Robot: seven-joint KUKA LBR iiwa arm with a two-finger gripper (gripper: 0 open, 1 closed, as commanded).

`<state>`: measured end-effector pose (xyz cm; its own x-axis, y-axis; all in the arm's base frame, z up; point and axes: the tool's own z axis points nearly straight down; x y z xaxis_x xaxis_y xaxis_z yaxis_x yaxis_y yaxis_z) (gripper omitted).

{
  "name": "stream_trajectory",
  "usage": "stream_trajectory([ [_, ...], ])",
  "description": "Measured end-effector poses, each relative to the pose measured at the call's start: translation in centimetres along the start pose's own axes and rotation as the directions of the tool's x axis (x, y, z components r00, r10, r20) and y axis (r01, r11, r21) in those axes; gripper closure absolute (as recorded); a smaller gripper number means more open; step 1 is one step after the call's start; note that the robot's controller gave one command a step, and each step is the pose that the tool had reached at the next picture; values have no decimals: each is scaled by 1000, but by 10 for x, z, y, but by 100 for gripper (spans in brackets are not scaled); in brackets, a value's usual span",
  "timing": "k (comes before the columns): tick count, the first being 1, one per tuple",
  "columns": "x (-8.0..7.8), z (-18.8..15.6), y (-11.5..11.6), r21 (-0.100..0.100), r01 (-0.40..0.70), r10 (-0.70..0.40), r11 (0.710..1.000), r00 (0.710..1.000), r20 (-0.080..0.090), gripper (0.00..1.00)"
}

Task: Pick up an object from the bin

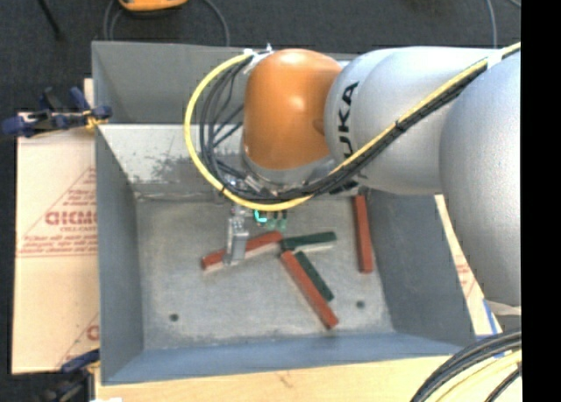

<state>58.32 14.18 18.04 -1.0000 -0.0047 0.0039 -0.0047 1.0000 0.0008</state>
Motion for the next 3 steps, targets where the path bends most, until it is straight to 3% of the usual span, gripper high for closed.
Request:
stream_trajectory([
  [1, -1, -4, -1, -1, -3, 3, 1000, 1000, 6, 0],
  [2, -11, 38, -11, -3, -3, 3, 1000, 1000, 16, 0],
  [3, -14, 82, -49, -1, -63, 63, 998, 998, 6, 0],
])
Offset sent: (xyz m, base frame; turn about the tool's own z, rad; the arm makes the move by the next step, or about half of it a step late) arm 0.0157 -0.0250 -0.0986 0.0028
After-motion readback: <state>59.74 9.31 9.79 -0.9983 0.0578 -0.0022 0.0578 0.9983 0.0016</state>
